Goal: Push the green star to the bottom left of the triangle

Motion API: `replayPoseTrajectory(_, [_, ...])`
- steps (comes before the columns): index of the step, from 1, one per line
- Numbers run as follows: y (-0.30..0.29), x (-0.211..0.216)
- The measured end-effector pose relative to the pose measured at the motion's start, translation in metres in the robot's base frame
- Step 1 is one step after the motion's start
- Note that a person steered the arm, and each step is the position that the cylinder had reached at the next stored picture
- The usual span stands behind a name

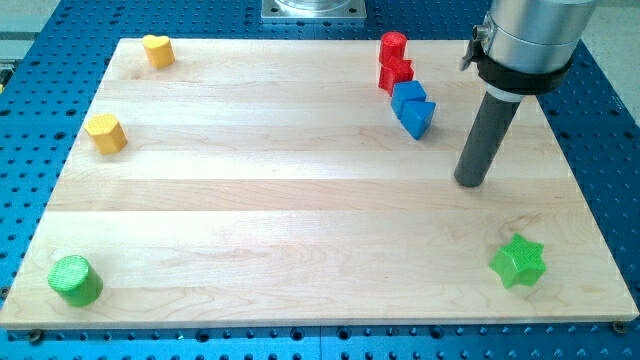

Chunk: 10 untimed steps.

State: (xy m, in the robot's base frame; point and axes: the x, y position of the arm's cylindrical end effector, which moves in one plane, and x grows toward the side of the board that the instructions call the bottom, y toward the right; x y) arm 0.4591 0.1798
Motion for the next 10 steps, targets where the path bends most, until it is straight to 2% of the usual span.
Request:
replayPoseTrajectory(1, [0.005,-0.001])
replayPoseTrajectory(2, [0.055,0.031])
replayPoseTrajectory(3, [0.096,0.108])
replayPoseTrajectory(4, [0.075,0.150])
replayPoseTrajectory(5, [0.041,0.139])
replayPoseTrajectory(6, [0.008,0.106])
replayPoseTrajectory(8, [-0.004,0.073])
replayPoseTrajectory(10, [-0.097,0.062])
